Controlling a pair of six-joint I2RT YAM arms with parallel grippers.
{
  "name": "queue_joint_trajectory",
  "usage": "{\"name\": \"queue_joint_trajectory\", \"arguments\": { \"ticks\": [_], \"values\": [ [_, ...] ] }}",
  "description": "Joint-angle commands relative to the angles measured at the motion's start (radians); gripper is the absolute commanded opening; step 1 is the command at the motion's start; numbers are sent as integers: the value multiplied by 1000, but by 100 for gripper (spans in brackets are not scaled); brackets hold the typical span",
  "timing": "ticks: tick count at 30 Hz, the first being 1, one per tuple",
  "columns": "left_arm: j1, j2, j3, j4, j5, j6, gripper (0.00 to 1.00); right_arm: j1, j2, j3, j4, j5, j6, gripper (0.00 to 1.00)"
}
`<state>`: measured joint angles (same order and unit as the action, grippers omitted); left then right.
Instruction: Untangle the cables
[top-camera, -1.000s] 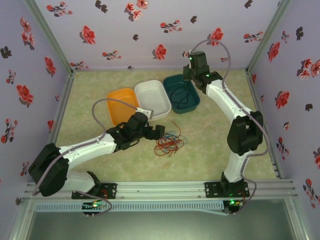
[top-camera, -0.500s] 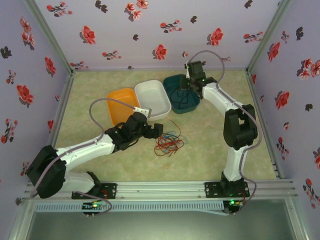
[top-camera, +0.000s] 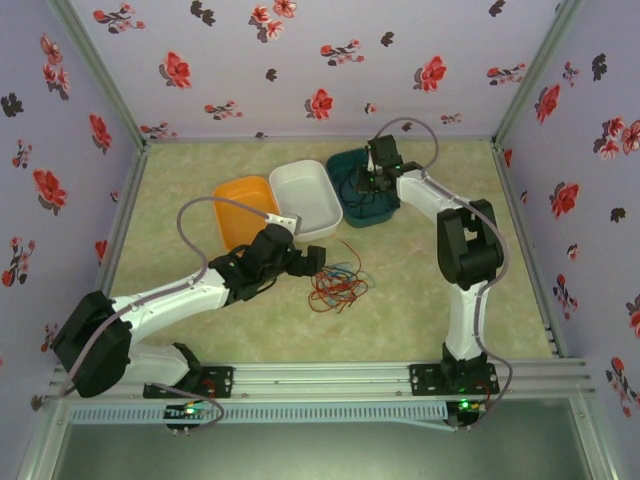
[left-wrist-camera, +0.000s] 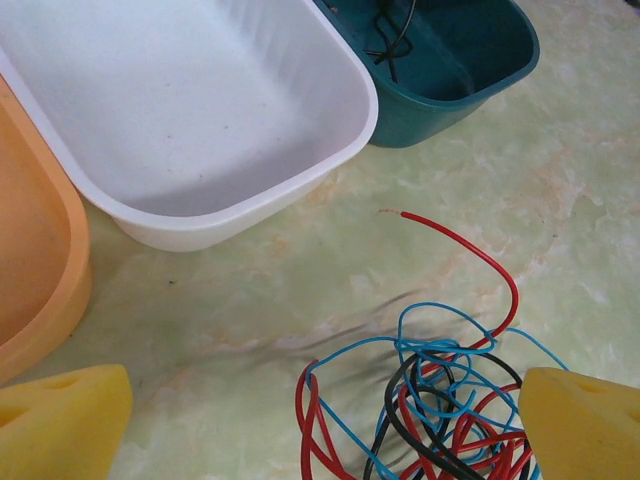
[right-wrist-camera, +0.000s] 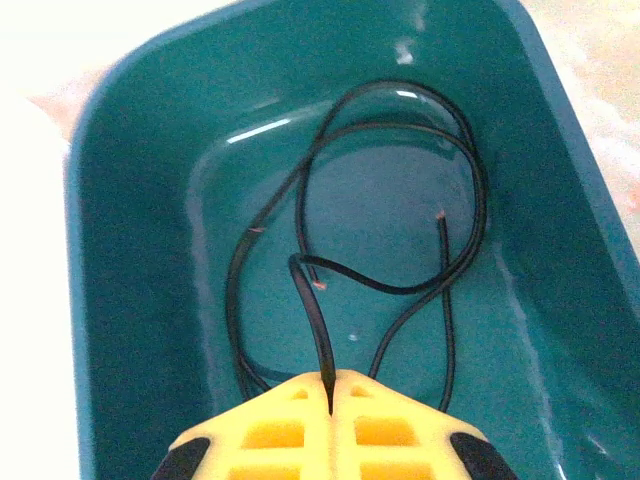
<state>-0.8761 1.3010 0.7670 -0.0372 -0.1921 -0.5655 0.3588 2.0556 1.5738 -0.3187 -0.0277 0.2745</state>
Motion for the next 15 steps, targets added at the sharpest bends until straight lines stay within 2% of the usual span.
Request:
{"name": "queue_joint_trajectory", "arguments": {
  "ticks": [1,8,15],
  "values": [
    [8,-33,-15,10,-30,-19,100,-1,43,30,-80,50,29,0],
    [12,-53,-35,8,-34,-44,100,-1,19,22,-116,51,38,6],
    [20,-67,-44,3,-44,-57,100,0,-86,-25,-142,80,43,26]
  ]
}}
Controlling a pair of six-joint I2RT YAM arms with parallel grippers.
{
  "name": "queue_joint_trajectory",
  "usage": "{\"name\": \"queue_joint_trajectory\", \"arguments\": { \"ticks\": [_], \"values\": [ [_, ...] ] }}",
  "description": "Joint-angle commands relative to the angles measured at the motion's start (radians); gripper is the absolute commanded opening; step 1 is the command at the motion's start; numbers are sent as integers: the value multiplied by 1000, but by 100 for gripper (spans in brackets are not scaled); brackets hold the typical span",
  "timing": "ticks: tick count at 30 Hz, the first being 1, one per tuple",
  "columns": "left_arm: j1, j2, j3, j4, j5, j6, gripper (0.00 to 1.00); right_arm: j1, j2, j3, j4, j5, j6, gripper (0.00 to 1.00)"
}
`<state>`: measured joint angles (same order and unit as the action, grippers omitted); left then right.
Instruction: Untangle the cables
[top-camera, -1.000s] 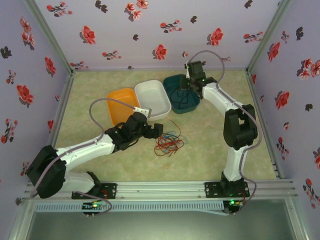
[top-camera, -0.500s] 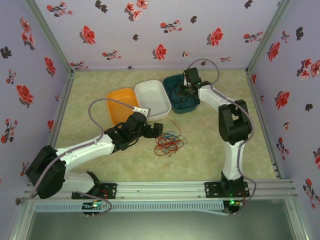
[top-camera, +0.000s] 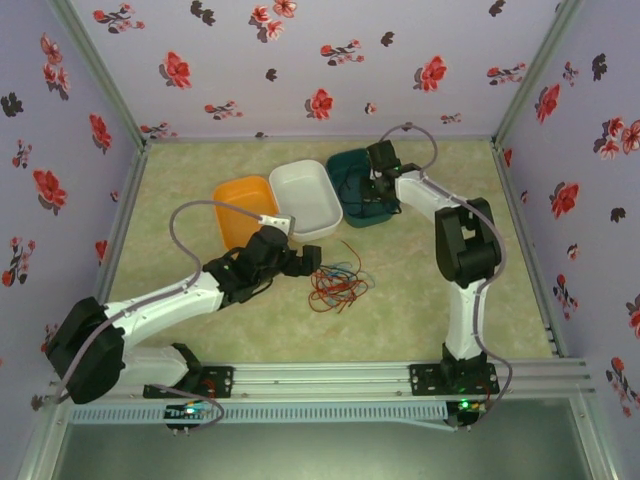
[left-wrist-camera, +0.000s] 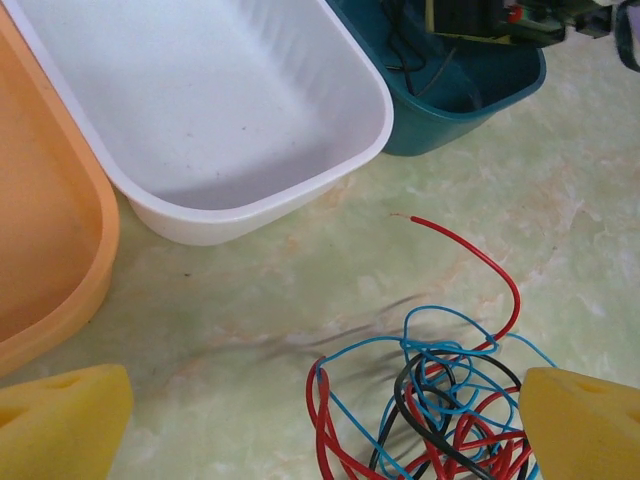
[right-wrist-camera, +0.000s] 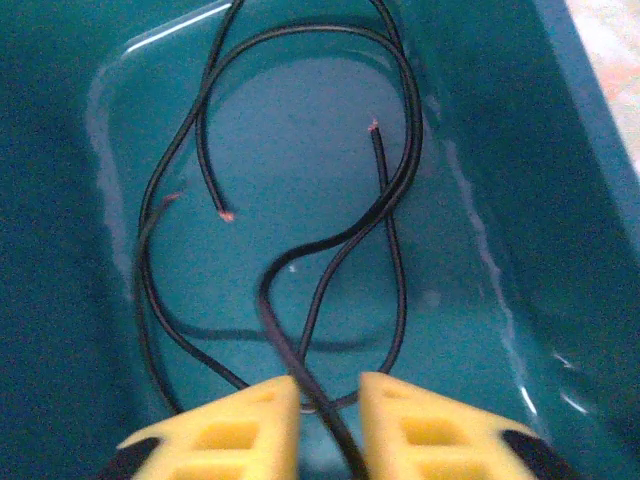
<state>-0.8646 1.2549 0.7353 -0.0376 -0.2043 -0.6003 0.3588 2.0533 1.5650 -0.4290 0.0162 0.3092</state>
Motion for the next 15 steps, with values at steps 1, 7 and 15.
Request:
{"name": "queue_joint_trajectory", "arguments": {
  "ticks": [1,7,15],
  "values": [
    [10,-22,-13,4,-33,-25,100,1,-101,-26,-37,43,11,29],
    [21,-19,-11,5,-35,-34,100,2,-206,-84,-51,78,23,38],
    [32,11,3,12,-30,-51,98,21,-360,-169,-63,77,51,37]
  ]
}}
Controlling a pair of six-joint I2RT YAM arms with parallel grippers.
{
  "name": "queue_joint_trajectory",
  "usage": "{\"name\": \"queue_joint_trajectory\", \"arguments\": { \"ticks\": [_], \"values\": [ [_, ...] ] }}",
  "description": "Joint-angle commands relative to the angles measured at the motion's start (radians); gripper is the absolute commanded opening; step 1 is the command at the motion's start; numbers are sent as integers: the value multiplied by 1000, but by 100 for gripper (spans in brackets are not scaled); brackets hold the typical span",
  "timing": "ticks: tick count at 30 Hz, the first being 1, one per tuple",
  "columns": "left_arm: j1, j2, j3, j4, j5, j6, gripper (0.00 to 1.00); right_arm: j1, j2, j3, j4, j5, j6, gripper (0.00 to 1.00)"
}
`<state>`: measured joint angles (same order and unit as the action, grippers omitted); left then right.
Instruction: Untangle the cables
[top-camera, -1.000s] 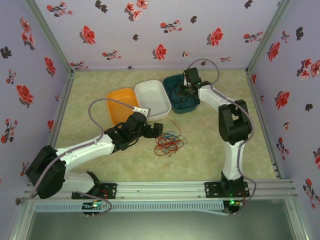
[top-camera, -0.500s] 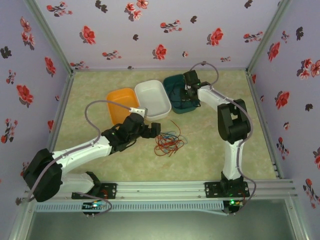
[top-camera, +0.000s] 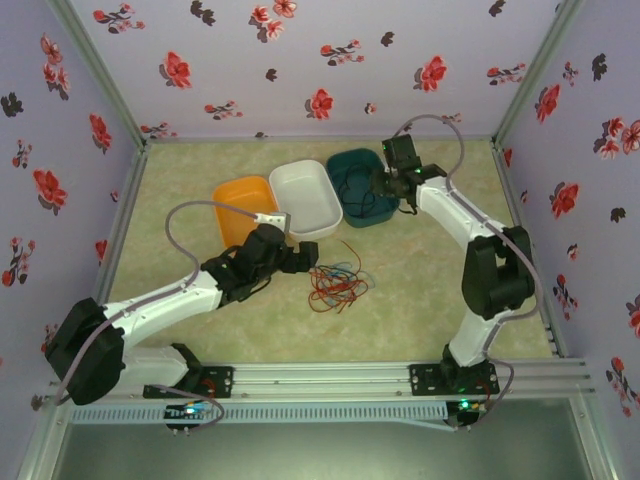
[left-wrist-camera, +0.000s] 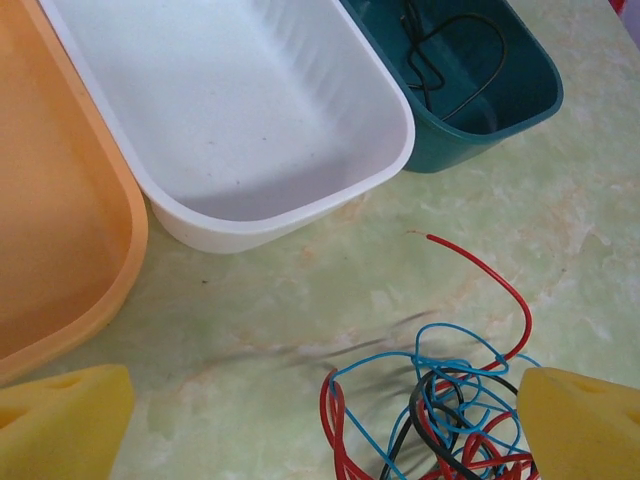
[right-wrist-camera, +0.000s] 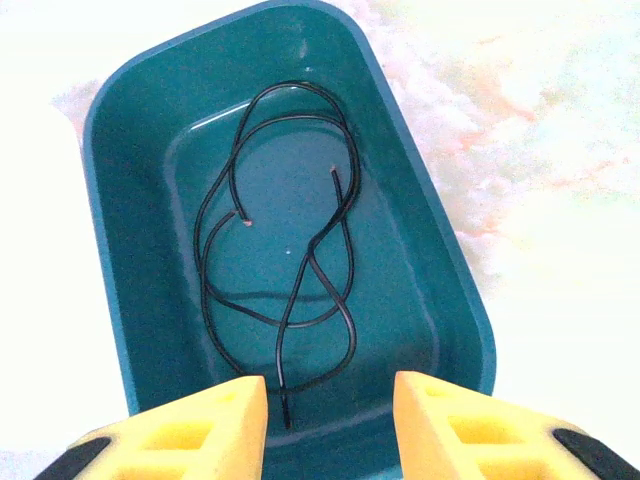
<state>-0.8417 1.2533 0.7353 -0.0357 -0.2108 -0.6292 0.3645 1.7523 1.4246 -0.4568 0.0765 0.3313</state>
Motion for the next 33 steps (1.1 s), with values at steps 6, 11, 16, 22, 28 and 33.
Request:
{"name": "queue_joint_trajectory", "arguments": {
  "ticks": [6,11,16,22,28,33],
  "values": [
    [9,76,50,4,23,-19,94,109,-167,-99,-113,26,33,36],
    [10,148,95,-14,85,-11,90,180,-236,-159,-180,-23,64,36],
    [10,211,115,-15,166,-18,83,203,-287,-217,-180,-153,119,36],
    [10,236,71,-11,239,-74,73,243,-277,-224,-212,-211,149,34],
    [25,171,-15,27,240,-133,72,318,-214,-157,-288,-211,134,30],
    [53,131,-70,54,260,-171,69,365,-151,-90,-333,-203,120,29]
  ]
}}
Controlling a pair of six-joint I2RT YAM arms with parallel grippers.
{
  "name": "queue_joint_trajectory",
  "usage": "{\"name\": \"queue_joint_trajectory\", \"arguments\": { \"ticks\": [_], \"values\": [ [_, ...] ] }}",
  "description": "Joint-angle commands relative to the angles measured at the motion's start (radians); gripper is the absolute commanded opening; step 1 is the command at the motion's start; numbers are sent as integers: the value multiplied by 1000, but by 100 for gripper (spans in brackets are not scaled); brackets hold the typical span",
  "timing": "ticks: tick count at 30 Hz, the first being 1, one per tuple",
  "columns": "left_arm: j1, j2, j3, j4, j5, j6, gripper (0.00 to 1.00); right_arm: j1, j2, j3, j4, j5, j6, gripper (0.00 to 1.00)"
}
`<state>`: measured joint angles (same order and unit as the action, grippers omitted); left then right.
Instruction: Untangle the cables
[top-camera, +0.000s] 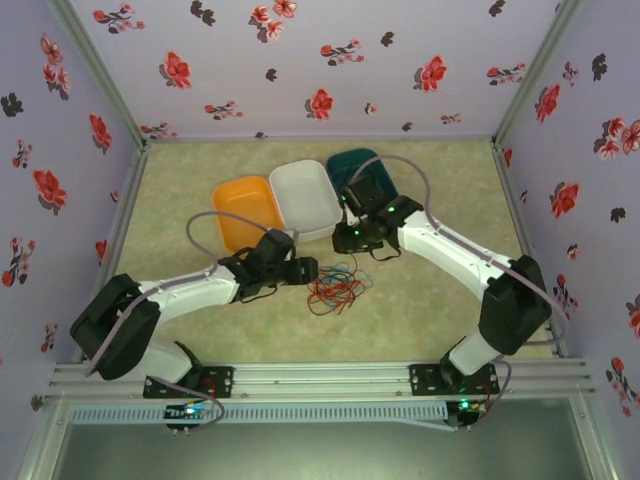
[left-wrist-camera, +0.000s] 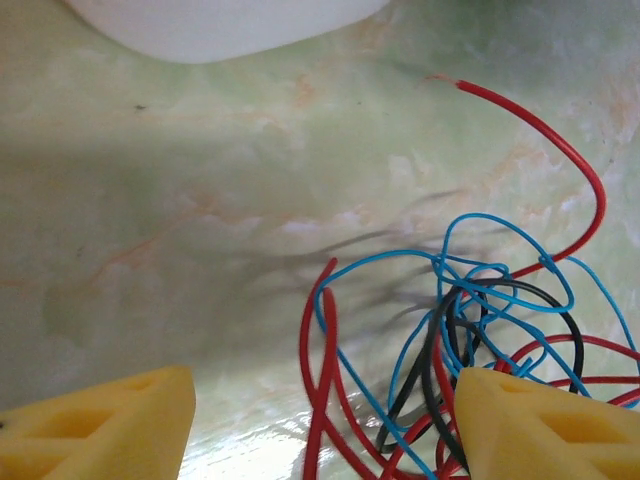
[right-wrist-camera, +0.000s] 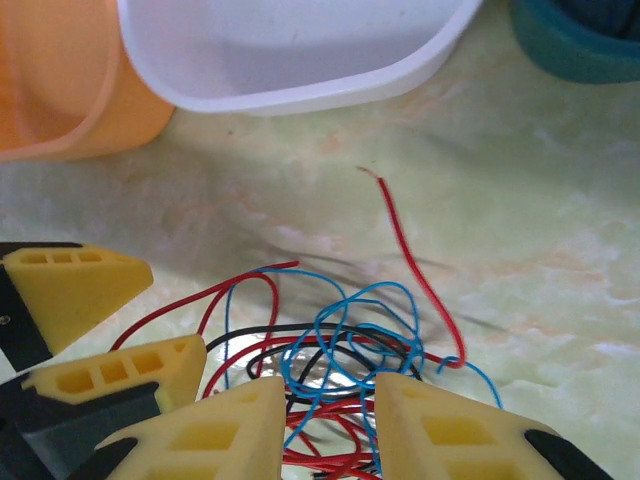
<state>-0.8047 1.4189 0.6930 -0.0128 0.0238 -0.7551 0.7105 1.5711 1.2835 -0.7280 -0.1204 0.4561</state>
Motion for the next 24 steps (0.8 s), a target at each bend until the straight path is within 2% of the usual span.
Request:
{"name": "queue_joint_trajectory", "arguments": {
  "ticks": [1,6,14,19,24],
  "values": [
    [21,-44,-40,42,34,-51,69,27,39,60,-63,-9,-8,29],
    [41,-81,-82,84,54,-65,66,42,99,88,-68,-17,-21,27],
    [79,-76,-125,164,114,-96,52,43,179,133,-59,-87,-13,27],
    [100,-51,-152,214,163,-115,49,55,205,160,-70,-132,-9,26],
    [103,-15,-162,261,194,-128,40,97,216,209,-149,-106,-36,28]
  ]
}}
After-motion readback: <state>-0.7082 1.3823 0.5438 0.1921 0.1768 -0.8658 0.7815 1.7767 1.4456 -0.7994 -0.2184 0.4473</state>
